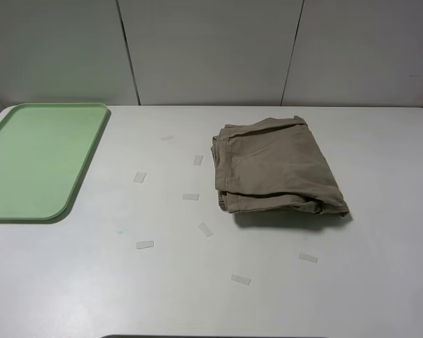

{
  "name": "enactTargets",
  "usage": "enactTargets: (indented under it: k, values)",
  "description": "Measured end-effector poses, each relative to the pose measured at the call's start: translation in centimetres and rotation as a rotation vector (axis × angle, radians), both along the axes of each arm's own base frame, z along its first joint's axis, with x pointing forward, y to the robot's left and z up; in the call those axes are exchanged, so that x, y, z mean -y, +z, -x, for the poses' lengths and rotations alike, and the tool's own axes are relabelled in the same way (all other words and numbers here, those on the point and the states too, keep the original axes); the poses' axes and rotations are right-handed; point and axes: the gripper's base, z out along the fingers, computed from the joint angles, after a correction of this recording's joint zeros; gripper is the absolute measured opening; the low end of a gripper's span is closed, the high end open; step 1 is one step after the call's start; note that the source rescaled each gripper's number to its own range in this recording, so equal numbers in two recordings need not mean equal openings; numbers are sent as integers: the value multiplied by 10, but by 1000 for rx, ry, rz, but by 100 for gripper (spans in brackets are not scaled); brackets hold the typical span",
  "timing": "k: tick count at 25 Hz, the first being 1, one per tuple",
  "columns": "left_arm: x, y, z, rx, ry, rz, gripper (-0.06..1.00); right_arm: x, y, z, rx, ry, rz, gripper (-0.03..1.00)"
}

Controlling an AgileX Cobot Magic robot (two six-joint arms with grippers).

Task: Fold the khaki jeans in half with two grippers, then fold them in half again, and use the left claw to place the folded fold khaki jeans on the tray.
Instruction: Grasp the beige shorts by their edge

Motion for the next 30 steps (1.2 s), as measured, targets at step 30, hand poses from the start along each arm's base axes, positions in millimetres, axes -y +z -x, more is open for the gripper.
enactTargets:
  k: [30]
  values:
    - [155, -34, -308, -583, -436, 125, 100, 0, 0, 0, 0, 0, 0, 100]
